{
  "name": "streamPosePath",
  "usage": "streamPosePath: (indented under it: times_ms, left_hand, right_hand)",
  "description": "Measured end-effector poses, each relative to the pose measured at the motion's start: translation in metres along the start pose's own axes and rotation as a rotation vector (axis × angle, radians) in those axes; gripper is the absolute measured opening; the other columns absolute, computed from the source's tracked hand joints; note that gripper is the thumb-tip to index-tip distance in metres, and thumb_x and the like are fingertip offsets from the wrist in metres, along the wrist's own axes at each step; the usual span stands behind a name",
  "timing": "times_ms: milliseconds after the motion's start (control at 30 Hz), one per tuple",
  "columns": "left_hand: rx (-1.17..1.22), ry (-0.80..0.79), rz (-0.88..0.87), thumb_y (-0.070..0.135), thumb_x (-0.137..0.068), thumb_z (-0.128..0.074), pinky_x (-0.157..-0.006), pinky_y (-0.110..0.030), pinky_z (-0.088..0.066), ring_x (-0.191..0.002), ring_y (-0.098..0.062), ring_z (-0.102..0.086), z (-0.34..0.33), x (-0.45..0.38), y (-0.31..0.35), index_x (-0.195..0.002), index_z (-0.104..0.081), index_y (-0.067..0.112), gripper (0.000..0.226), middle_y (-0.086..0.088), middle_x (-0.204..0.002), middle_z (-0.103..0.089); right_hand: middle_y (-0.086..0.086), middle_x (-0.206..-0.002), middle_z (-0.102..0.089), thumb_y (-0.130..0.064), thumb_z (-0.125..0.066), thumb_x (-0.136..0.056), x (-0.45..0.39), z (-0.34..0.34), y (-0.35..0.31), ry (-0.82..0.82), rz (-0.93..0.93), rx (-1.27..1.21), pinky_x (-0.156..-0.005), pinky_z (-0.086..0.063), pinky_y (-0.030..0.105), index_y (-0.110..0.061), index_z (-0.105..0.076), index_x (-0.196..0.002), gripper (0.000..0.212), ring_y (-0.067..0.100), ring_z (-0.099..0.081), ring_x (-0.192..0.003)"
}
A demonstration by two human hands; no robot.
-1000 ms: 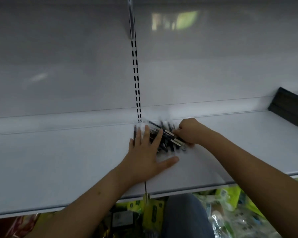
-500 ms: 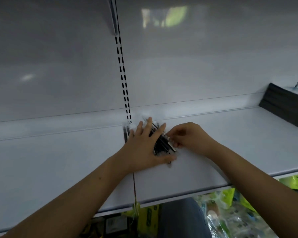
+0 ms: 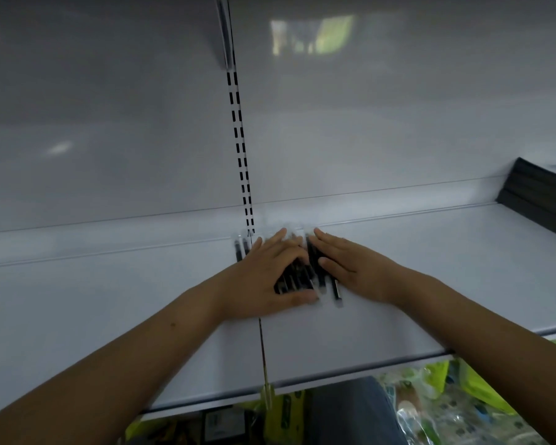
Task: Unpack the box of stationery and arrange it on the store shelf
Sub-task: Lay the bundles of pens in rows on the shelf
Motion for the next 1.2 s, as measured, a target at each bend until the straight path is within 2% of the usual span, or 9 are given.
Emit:
streamPosePath:
  times_ms: [100,267,333,467,667,900,1033,1133,1200]
  left_hand:
    - [0.061,0.058,-0.040,0.062,-0.093,-0.050,-0.112,-0.028,-0.032,-0.134,-0.002,-0.030,0.007,0.003,-0.002,-0.133,-0.042,0.034,0.050,0.014,-0.137,-0.040]
    - [-0.174,0.107,-0.054,0.073,-0.092,-0.031,-0.123,-0.040,-0.002,-0.149,-0.006,0.015,0.003,0.021,-0.015,-0.157,-0.011,0.033,0.079,0.012,-0.165,-0.001]
    - [-0.162,0.112,0.041,0.080,-0.087,-0.024,-0.123,-0.040,0.001,-0.148,-0.008,0.022,0.001,0.032,-0.026,-0.157,0.000,0.034,0.087,0.011,-0.164,0.013]
    - [-0.142,0.036,0.153,0.088,-0.080,-0.008,-0.124,-0.034,-0.001,-0.147,-0.005,0.022,-0.007,0.044,-0.050,-0.153,0.006,0.040,0.089,0.011,-0.163,0.016]
    - [0.009,0.078,0.183,0.092,-0.074,-0.018,-0.124,-0.028,-0.005,-0.148,0.003,0.011,-0.001,0.039,-0.054,-0.157,-0.005,0.032,0.103,0.015,-0.164,0.007]
    - [-0.082,-0.003,0.146,0.085,-0.076,-0.038,-0.124,-0.036,-0.001,-0.148,-0.004,0.020,-0.003,0.036,-0.043,-0.154,-0.002,0.045,0.095,0.019,-0.161,0.018]
    - [-0.029,0.028,0.200,0.079,-0.076,-0.044,-0.124,-0.030,-0.004,-0.146,0.004,0.016,-0.001,0.029,-0.042,-0.154,-0.016,0.039,0.092,0.026,-0.159,0.010]
    - [-0.042,0.007,0.151,0.078,-0.078,-0.048,-0.123,-0.029,0.001,-0.145,0.004,0.019,-0.001,0.027,-0.043,-0.155,-0.007,0.038,0.096,0.027,-0.157,0.014]
    - [-0.070,0.019,0.126,0.078,-0.078,-0.048,-0.121,-0.024,0.004,-0.144,0.007,0.020,0.001,0.034,-0.046,-0.155,0.004,0.039,0.100,0.021,-0.160,0.014]
  right_hand:
    - [-0.013,-0.162,-0.002,-0.050,-0.024,-0.102,-0.010,-0.002,-0.003,0.011,-0.024,0.016,-0.122,-0.004,0.027,-0.032,-0.014,-0.155,0.057,0.000,0.001,-0.147]
    - [-0.014,-0.160,0.019,-0.082,-0.017,-0.084,0.004,0.014,-0.022,0.029,0.071,-0.153,-0.122,-0.001,0.035,-0.046,0.004,-0.152,0.080,0.005,0.018,-0.147]
    - [-0.017,-0.158,0.025,-0.080,-0.030,-0.085,0.021,0.018,-0.034,-0.032,0.134,-0.196,-0.119,0.001,0.032,-0.052,0.010,-0.149,0.080,0.002,0.022,-0.145]
    - [-0.008,-0.158,0.028,-0.084,-0.035,-0.080,0.031,0.000,-0.053,-0.173,0.139,0.088,-0.119,0.009,0.033,-0.056,0.019,-0.144,0.089,0.010,0.029,-0.144]
    - [0.003,-0.162,0.015,-0.079,-0.021,-0.086,-0.004,-0.017,-0.056,-0.048,0.081,0.179,-0.123,0.002,0.040,-0.032,0.011,-0.154,0.089,0.015,0.018,-0.148]
    - [-0.001,-0.158,0.028,-0.080,-0.017,-0.083,0.010,-0.002,-0.045,-0.021,0.018,0.089,-0.120,0.010,0.038,-0.037,0.017,-0.152,0.087,0.015,0.027,-0.145]
    - [0.010,-0.163,0.007,-0.081,-0.001,-0.077,0.001,-0.007,-0.030,0.002,-0.157,0.047,-0.121,0.000,0.034,-0.024,0.004,-0.156,0.097,0.021,0.007,-0.150]
    - [0.019,-0.161,-0.009,-0.074,0.022,-0.076,-0.021,-0.026,-0.046,0.022,-0.099,0.104,-0.123,-0.001,0.038,-0.006,-0.010,-0.155,0.109,0.026,0.002,-0.151]
    - [0.026,-0.158,-0.017,-0.057,0.024,-0.087,-0.036,-0.040,-0.070,0.040,-0.009,0.090,-0.122,0.001,0.043,0.001,-0.014,-0.153,0.096,0.035,-0.002,-0.149]
Point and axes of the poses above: each hand's wrist, its own x-axis away from the middle knuckle, its own z-axis out of the back of the hand, y = z × x, the point moved 3 cm from there along -x, towards the middle knuckle
